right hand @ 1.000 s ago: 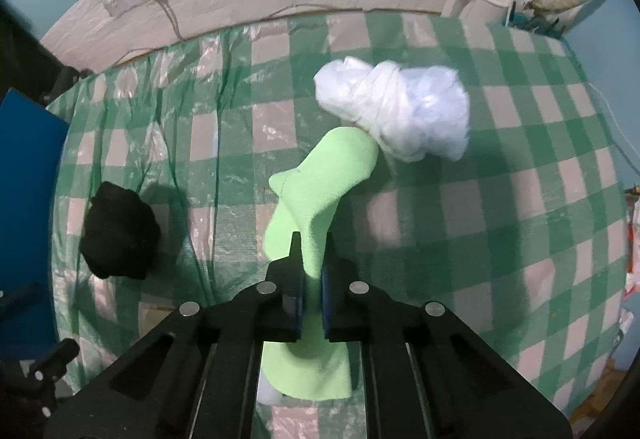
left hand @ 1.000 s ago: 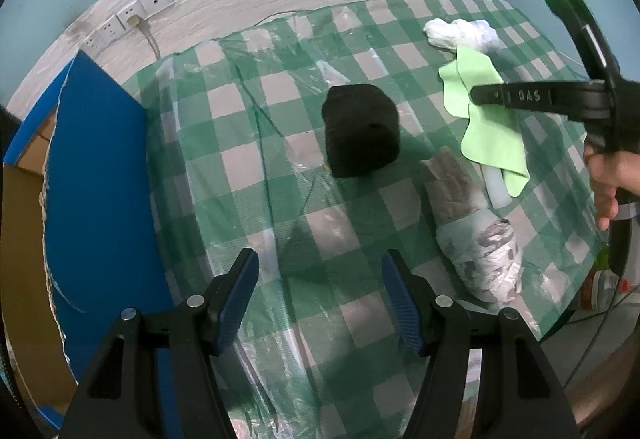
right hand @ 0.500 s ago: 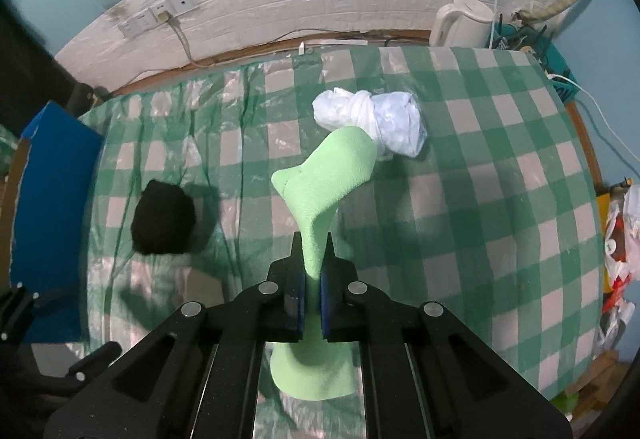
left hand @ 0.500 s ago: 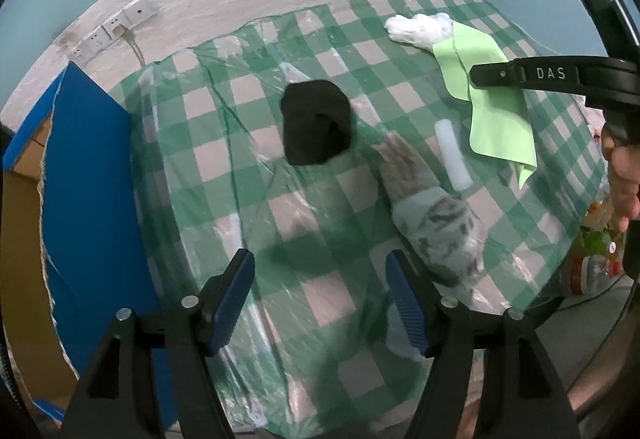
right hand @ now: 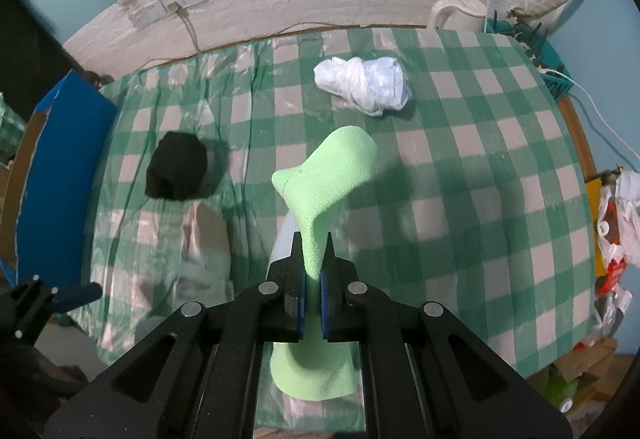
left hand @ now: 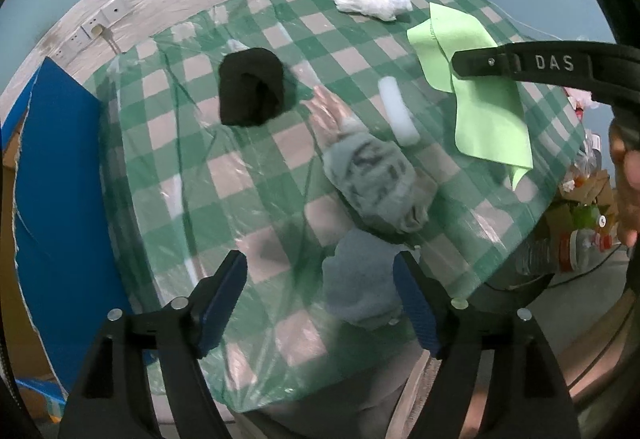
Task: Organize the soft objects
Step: 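Grasp the small grey cloth with the left tool while the right tool holds the lime-green cloth, then carry the grey cloth with the left tool while the right tool carries the lime-green cloth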
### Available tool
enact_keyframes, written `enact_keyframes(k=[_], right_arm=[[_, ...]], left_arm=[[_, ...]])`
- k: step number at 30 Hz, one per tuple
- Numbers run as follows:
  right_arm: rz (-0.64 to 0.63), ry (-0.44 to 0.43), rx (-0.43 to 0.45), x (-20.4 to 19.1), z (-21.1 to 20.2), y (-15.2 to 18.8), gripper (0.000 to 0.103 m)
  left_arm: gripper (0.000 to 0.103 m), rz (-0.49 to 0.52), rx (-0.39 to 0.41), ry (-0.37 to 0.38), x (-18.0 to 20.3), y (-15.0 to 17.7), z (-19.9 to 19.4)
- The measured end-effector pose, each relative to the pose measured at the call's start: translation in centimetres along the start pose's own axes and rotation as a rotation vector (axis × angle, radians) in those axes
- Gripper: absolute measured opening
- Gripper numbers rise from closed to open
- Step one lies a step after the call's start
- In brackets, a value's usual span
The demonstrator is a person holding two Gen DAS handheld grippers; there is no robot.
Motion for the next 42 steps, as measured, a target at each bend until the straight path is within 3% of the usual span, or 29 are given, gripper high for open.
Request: enact_keyframes(k=[19, 21, 22, 27, 33, 42], right_arm=[[-0.023, -0.021, -0.016, -1.4, -1.1, 2.3, 0.005], [-0.023, -0.025, -0.02, -1.5, -1.0, 2.4, 0.005], [-0.024, -0.027, -0.022, -1.5, -1.0, 2.4, 0.005], [-0.024, -0.036, -0.019, -1.7, -1.0, 2.3, 0.005], [-0.024, -0.048, -0.01, -2.0, -1.3, 2.0, 0.005], [-0.032, -0.065, 0.008, -2.8, -2.3, 1.5, 0.005]], left_arm=[[0.08, -0.085, -0.072, 0.059, 1.5, 1.8, 3.2], [0.071, -0.086, -0.072, 0.064, 1.5, 1.9, 3.3], [0.062, -0.083, -0.073, 0.066, 1.5, 1.9, 3.4], [0.041, -0.033, -0.052, 0.037, 2.1, 1.7, 3.1], [0.033, -0.013, -0.009, 0.003, 2.1, 1.0, 2.3], [0.031, -0.029, 0.055, -0.033, 0.3, -0.4, 0.6]])
Point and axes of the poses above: each gripper's, at about its wrist camera, not at the fingertips, and z roughly the way its jaws point, x to its right, y to its underside, the point moved 5 cm from there along z, roughly the way its jaws point, and after that the axes turned 10 degrees about x, right-handed, at the moved point
